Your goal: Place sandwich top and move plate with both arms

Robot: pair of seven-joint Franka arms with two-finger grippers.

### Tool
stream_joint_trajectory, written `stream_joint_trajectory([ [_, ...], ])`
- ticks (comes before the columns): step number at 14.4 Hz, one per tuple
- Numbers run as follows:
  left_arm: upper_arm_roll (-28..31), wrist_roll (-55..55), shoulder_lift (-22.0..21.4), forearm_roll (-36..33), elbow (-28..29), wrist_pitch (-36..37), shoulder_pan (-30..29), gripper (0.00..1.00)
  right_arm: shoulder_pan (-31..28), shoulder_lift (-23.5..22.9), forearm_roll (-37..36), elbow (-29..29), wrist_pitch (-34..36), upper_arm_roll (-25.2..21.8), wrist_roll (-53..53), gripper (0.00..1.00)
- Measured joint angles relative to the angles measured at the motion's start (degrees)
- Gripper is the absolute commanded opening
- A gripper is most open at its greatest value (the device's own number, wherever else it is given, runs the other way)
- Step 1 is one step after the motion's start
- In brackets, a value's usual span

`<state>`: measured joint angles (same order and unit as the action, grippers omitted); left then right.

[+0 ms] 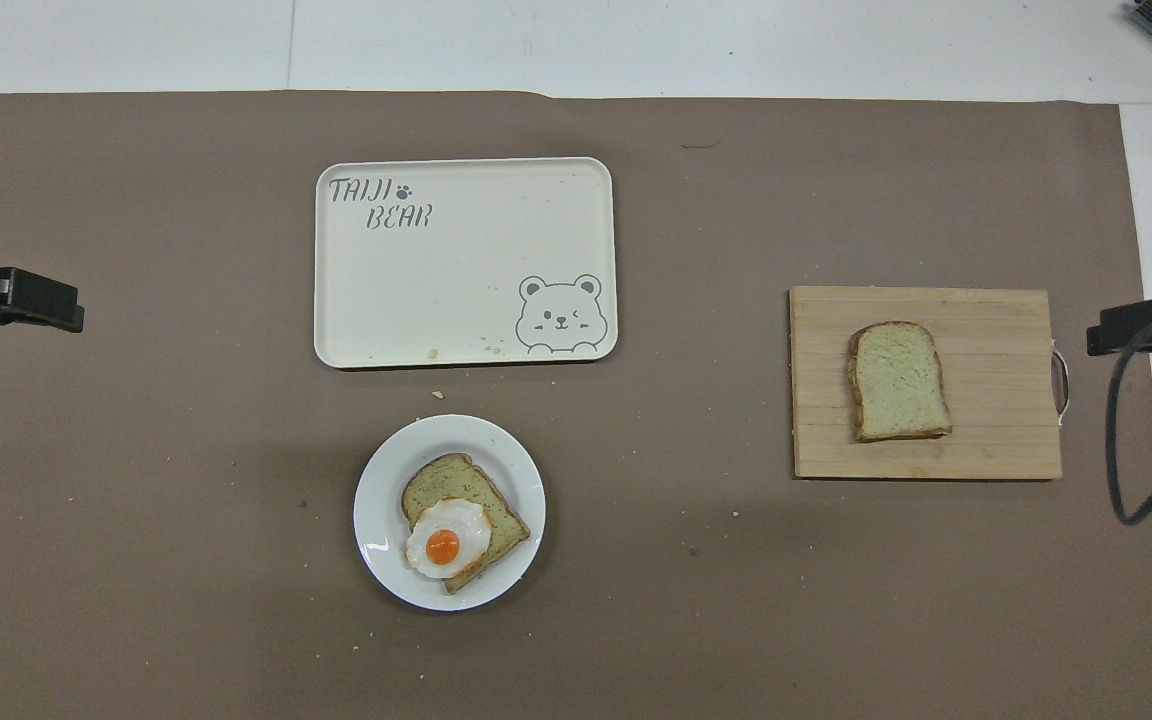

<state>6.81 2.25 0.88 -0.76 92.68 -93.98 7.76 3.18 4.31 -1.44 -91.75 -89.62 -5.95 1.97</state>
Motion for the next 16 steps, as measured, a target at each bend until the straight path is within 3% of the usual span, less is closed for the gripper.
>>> stream_joint_trajectory([
  [16, 0.0, 0.0, 0.0, 0.0, 0.0, 0.0, 0.0, 1.00, -0.4, 0.3, 0.3, -1.7, -0.6, 0.4, 0.0, 1.00],
])
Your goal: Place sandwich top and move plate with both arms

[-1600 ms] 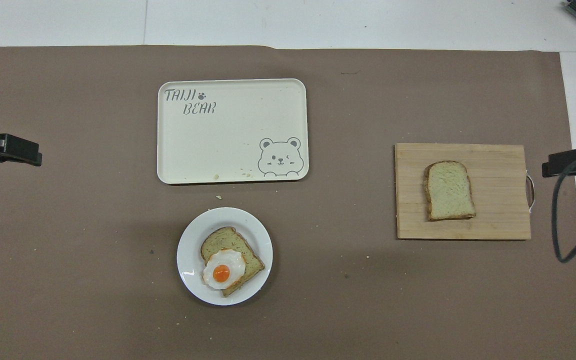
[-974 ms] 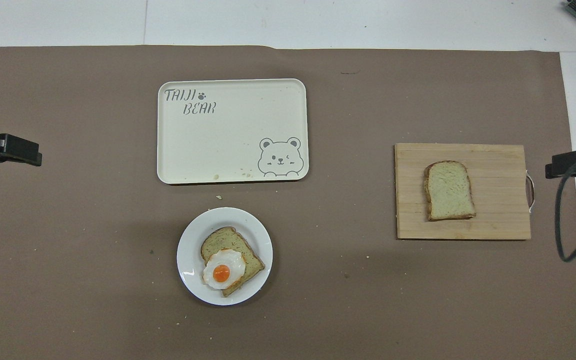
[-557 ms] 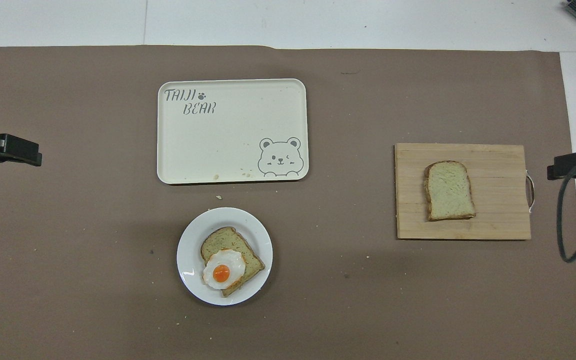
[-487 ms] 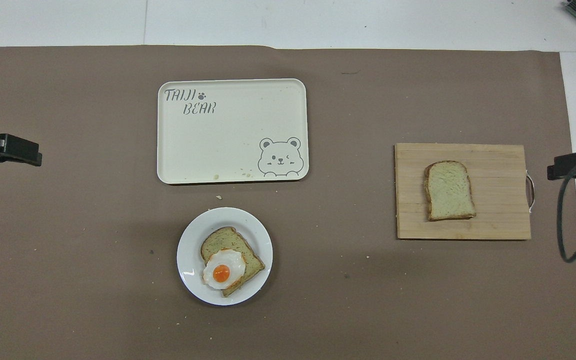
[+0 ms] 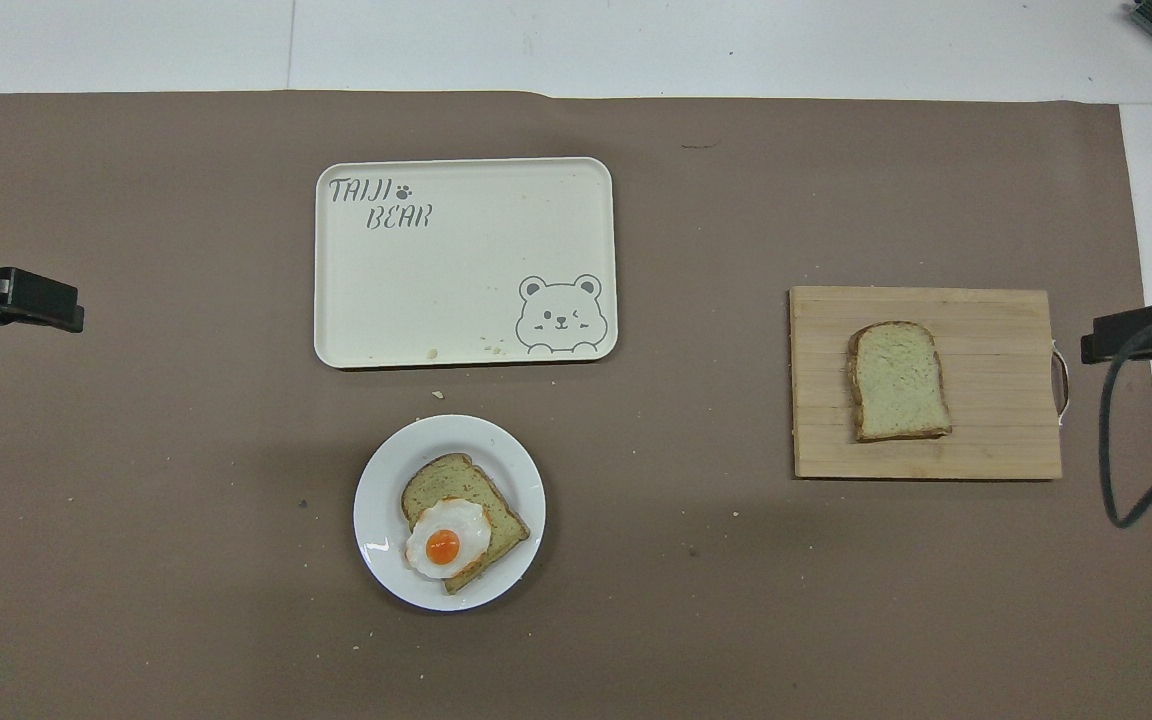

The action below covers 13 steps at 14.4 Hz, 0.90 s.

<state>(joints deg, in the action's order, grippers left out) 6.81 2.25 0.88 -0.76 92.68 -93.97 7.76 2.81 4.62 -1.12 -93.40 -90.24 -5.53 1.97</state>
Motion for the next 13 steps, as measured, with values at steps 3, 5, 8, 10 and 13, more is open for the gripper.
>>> stream_joint_trajectory([
  [3, 0.0, 0.0, 0.0, 0.0, 0.0, 0.0, 0.0, 1.00, 1.0, 0.0, 1.8, -1.6, -1.4, 0.3, 0.0, 1.00],
  [5, 0.0, 0.0, 0.0, 0.0, 0.0, 0.0, 0.0, 1.00, 1.6, 0.0, 2.6, -3.4, -3.3, 0.4, 0.0, 1.00],
  [8, 0.0, 0.0, 0.0, 0.0, 0.0, 0.0, 0.0, 1.00, 1.7, -0.1, 3.3, -6.8, -6.6, 0.5, -0.4, 1.00],
  [10, 0.0, 0.0, 0.0, 0.0, 0.0, 0.0, 0.0, 1.00, 1.7, -0.4, 3.4, -11.0, -11.2, 0.5, -1.8, 1.00],
  [13, 0.0, 0.0, 0.0, 0.0, 0.0, 0.0, 0.0, 1.00, 1.6, -1.7, 3.5, -16.8, -17.2, 0.5, -2.8, 1.00],
])
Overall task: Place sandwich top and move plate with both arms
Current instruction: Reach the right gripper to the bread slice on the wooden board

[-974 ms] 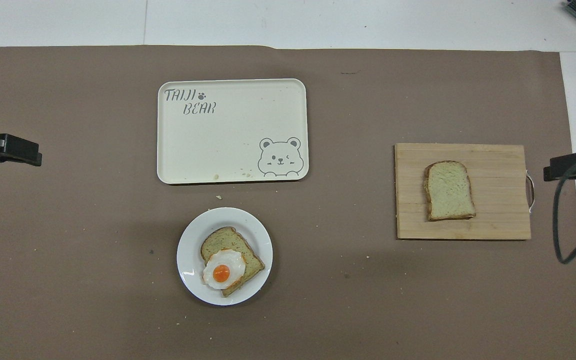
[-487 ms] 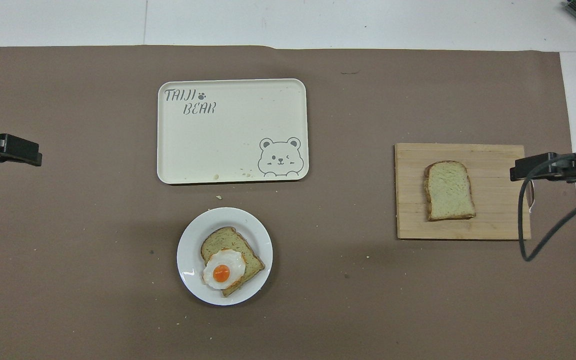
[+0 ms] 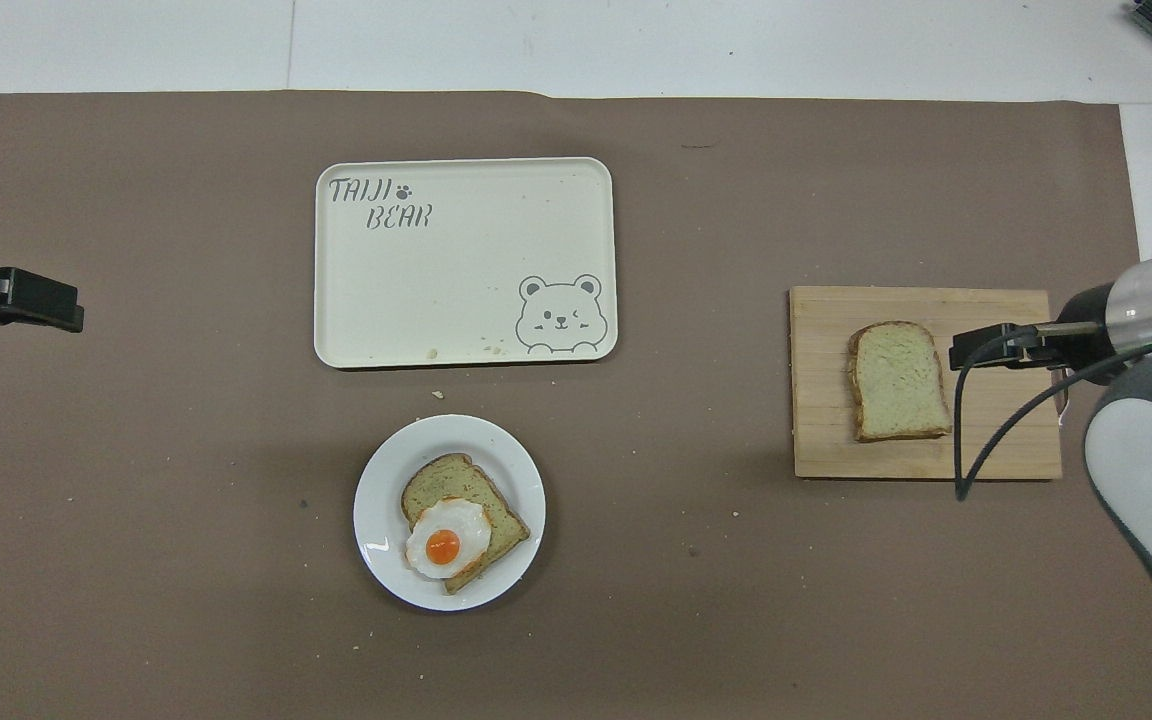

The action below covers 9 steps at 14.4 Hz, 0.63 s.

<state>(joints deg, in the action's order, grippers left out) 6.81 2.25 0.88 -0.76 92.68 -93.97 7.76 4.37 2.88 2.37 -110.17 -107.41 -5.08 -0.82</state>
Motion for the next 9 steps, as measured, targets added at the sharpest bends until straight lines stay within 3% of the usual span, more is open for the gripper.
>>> stream_joint_trajectory([
  [9, 0.0, 0.0, 0.0, 0.0, 0.0, 0.0, 0.0, 1.00, -3.3, -10.9, 4.9, -5.9, -16.6, -0.4, -7.2, 1.00],
])
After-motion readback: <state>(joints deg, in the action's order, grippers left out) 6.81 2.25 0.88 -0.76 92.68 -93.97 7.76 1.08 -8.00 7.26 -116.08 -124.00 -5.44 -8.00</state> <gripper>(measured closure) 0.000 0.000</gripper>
